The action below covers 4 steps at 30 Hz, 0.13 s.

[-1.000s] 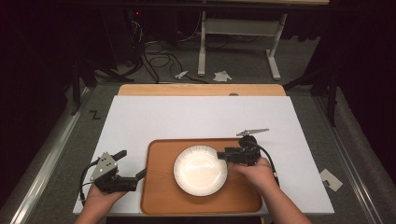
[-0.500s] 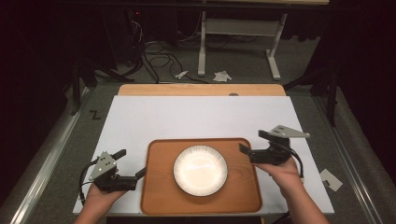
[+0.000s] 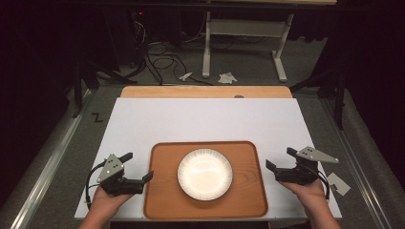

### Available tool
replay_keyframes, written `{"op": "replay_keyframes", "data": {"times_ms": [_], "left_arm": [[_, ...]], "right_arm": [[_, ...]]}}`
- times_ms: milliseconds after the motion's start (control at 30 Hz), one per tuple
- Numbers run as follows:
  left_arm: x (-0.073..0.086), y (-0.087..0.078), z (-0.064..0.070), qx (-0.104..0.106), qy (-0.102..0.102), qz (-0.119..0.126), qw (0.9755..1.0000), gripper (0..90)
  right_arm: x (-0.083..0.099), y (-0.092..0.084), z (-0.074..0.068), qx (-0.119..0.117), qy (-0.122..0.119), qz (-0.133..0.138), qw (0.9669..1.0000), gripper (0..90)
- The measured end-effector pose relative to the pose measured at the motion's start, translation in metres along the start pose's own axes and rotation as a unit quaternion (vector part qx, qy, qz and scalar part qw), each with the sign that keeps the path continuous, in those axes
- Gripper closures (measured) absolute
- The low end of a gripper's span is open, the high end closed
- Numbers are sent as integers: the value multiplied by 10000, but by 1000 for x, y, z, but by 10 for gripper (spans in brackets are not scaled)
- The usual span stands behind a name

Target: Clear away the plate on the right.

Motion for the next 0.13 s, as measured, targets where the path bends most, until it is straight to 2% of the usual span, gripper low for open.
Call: {"op": "replay_keyframes", "data": {"times_ms": [133], "left_arm": [[0, -1, 0, -11, -25, 10, 10000, 3]], "right_arm": [[2, 1, 0, -17, -37, -77, 10000, 1]]}}
Point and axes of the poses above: each handheld gripper's, and its own axes: y roughly forward along the jaws, x roughly out of its underside, z roughly to its right, the point moved 3 cm from there along y, roughly forward along the jaws, and after that the axes turned 14 degrees about -x, right-handed, at the moved point
